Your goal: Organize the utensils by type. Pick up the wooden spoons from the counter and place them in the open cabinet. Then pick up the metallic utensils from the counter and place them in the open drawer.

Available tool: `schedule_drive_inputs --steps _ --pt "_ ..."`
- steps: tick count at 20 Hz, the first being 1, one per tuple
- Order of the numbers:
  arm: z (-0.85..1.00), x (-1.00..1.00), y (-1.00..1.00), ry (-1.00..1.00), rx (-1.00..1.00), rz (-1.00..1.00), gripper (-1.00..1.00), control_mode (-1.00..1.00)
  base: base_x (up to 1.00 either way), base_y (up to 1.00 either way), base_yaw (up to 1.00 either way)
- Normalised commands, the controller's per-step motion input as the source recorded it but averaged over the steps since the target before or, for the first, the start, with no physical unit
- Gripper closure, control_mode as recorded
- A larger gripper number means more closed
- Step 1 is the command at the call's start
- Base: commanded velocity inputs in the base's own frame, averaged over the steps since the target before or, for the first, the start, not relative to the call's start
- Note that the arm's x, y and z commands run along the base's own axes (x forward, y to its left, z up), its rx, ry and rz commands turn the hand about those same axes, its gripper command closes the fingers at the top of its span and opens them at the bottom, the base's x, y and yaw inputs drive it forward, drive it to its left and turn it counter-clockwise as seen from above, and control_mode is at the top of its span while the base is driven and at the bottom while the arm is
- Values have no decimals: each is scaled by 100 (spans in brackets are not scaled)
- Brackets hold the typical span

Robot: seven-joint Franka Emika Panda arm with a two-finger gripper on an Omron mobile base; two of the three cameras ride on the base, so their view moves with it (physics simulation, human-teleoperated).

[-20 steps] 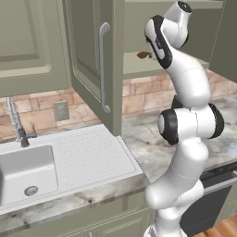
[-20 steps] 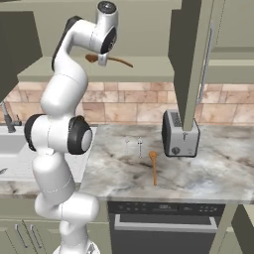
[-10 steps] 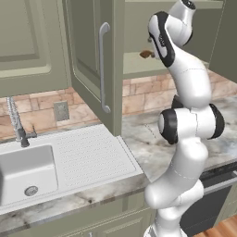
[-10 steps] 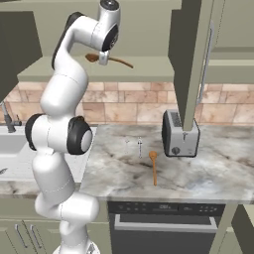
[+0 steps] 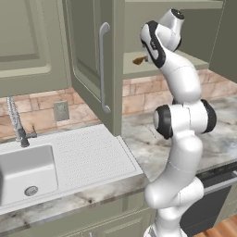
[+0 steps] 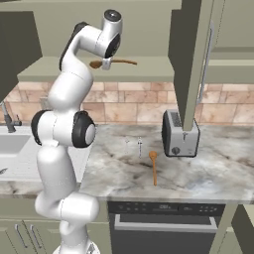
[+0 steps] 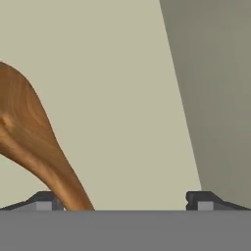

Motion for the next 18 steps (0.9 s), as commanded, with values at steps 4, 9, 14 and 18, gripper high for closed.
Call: schedule_drive_inputs --steps 4,9,14,18 --pt "-3 16 2 6 1 1 -100 -100 0 0 0" --pt "1 -72 0 -1 0 7 -100 -100 0 0 0" --pt "9 -51 0 1 0 5 -100 -100 0 0 0" --pt "6 -5 0 1 0 1 -100 -100 0 0 0"
